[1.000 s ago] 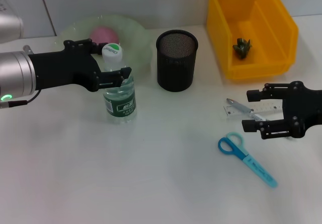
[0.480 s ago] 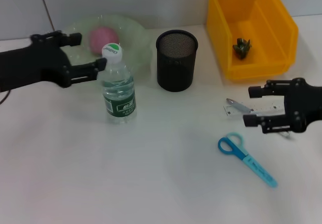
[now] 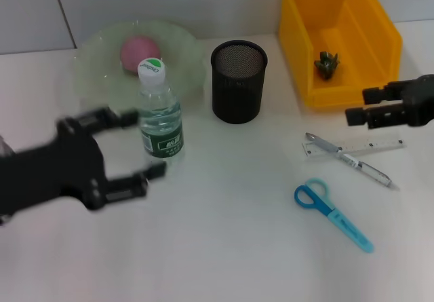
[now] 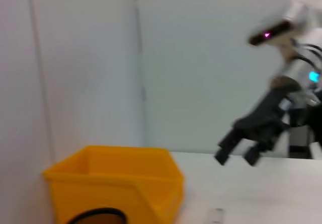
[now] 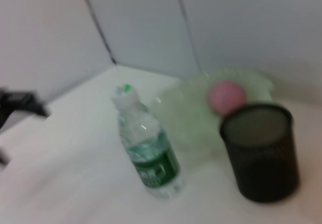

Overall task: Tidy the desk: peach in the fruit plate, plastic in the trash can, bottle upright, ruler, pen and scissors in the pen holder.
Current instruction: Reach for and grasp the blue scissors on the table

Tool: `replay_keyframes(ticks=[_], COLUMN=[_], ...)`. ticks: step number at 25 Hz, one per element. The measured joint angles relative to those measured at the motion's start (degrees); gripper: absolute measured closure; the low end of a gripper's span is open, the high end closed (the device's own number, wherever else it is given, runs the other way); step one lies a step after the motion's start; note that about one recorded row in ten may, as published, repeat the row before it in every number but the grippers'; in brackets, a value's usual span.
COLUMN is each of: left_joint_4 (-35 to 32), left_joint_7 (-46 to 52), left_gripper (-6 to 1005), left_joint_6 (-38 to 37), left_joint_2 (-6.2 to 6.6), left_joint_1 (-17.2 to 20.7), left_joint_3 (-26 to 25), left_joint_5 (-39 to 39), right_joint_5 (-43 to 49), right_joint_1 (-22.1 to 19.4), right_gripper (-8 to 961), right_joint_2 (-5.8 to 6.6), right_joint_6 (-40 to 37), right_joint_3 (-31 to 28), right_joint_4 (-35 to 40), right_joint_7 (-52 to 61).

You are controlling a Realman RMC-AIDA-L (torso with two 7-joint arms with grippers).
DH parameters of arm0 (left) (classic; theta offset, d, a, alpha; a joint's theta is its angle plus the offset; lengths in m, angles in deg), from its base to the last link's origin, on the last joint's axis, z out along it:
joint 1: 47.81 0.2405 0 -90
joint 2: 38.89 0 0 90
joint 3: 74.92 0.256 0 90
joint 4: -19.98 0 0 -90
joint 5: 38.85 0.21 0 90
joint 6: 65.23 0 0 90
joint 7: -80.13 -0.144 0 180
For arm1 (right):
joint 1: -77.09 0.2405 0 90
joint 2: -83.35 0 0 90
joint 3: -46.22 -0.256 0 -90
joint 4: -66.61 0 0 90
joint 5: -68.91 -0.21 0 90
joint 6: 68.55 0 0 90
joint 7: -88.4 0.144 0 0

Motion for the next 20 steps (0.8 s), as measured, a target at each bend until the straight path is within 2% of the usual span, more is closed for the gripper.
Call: replay_keyframes(ticks=[4, 9, 11, 20], left_joint_4=[7.69, 13.95, 16.07, 21.15], left_joint_7=[-8.49, -17.44, -21.45, -23.63], left_gripper=[191, 191, 191, 195], left_joint_6=[-0.16, 0.32, -0.06, -0.47], left_joint_2=[-0.08, -0.22, -0.22, 0.03], left_joint_1=[-1.19, -2.32, -2.32, -3.72], left_joint_3=[4.36, 8.67, 9.57, 8.69], left_joint_5=[-0.26, -1.03, -2.16, -4.09], right_joint_5=[6.95, 10.69, 16.76, 24.43], right_joint_1=[1.68, 3.94, 4.75, 5.75], right_gripper=[173, 178, 179, 179], right_joint_2=[0.23, 0.75, 0.63, 0.05], right_joint_6=[-3.86, -10.89, -13.13, -14.58], right_joint_3=[2.81, 5.47, 9.41, 16.19], right_joint_4=[9.78, 14.48, 17.61, 17.85], right_joint_7=[13.70, 21.42, 25.47, 29.01])
